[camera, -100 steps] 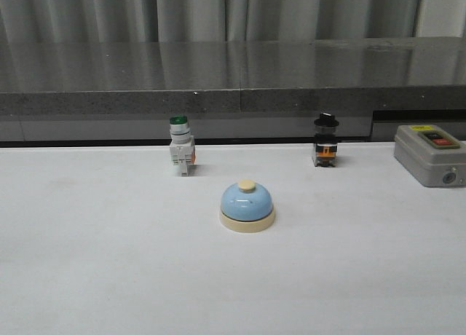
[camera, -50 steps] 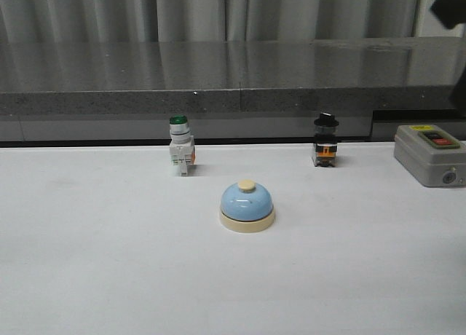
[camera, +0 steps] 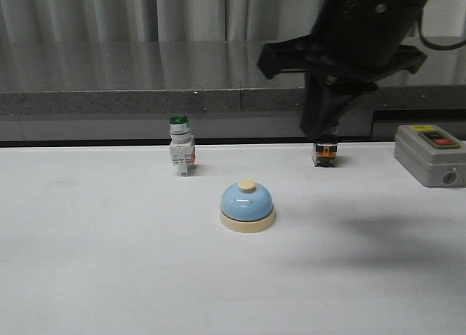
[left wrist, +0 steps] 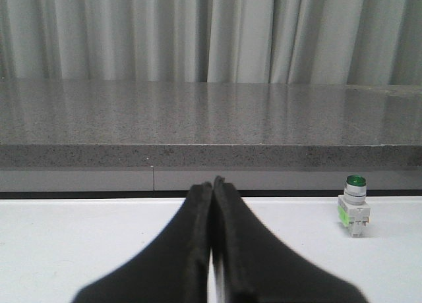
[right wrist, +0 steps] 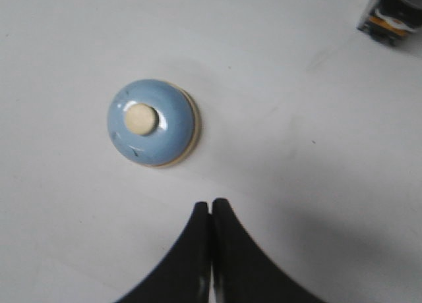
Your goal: Place and press bell with both arms
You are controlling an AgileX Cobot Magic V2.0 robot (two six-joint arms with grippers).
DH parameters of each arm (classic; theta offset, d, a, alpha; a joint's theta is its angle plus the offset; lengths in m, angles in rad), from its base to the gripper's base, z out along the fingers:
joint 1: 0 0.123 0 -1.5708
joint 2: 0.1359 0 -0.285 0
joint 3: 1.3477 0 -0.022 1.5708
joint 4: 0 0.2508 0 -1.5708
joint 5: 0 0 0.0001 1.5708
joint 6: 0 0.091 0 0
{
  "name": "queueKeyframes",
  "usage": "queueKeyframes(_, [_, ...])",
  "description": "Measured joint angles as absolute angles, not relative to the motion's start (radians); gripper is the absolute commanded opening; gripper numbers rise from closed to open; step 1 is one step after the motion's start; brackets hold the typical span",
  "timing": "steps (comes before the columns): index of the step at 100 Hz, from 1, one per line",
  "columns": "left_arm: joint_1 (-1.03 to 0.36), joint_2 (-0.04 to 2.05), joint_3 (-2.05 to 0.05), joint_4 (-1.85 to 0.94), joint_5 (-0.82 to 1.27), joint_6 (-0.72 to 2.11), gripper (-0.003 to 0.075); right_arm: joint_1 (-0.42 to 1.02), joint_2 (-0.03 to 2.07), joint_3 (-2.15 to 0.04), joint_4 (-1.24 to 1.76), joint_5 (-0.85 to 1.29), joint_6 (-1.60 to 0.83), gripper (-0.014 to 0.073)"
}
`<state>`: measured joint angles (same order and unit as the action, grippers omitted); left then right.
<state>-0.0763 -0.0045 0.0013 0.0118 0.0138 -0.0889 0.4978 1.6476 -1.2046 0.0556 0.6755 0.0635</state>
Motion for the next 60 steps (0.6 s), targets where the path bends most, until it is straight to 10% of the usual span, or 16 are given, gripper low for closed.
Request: queueKeyframes(60, [-0.076, -0.005, 0.001, 0.012, 0.014, -0.089, -0.002, 0.58, 1.901, -1.388, 0.056, 0.684, 0.064, -0.006])
